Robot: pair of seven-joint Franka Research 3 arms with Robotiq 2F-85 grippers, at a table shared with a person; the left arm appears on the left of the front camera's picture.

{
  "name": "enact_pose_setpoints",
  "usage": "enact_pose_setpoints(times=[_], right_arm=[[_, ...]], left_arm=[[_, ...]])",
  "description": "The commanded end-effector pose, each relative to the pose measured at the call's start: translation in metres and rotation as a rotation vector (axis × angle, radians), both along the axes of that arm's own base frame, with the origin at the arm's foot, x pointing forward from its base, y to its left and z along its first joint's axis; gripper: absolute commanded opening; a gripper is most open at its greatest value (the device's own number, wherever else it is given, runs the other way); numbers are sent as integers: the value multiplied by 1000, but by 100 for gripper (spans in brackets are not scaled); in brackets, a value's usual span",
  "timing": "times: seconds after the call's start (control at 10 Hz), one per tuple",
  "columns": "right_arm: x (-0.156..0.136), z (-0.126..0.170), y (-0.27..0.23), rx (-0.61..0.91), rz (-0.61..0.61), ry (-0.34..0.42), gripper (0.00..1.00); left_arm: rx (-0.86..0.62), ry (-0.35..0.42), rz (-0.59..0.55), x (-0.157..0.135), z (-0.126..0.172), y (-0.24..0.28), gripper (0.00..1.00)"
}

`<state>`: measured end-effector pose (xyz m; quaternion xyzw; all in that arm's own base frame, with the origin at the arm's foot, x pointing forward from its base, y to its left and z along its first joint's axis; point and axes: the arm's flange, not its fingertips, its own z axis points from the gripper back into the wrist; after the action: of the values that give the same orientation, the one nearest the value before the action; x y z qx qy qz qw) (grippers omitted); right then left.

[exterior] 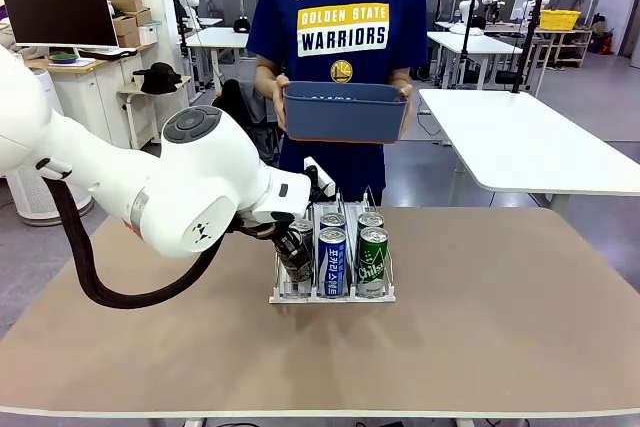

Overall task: Fill the beverage cans into the dispenser.
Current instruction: Place the picked Pepsi coke in the line of the Automatic Can Dispenser with the same cans.

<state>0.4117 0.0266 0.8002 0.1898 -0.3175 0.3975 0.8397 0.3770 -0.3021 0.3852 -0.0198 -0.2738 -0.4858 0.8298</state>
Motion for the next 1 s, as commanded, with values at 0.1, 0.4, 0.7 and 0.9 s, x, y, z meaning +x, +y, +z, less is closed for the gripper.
enact_pose_setpoints(times=[0.1, 0.4, 0.7, 0.9], right_arm=[[-1, 0, 0, 0, 1, -1, 100], [-1, 0, 0, 0, 1, -1, 100], [-1, 0, 0, 0, 1, -1, 100], [-1, 0, 0, 0, 1, -1, 100]], left_arm=[[-1, 7, -14, 18, 0, 1, 58], [11, 127, -36, 21, -14, -2, 58], [19, 219, -56, 23, -25, -3, 58], [16, 138, -22, 30, -22, -1, 58]])
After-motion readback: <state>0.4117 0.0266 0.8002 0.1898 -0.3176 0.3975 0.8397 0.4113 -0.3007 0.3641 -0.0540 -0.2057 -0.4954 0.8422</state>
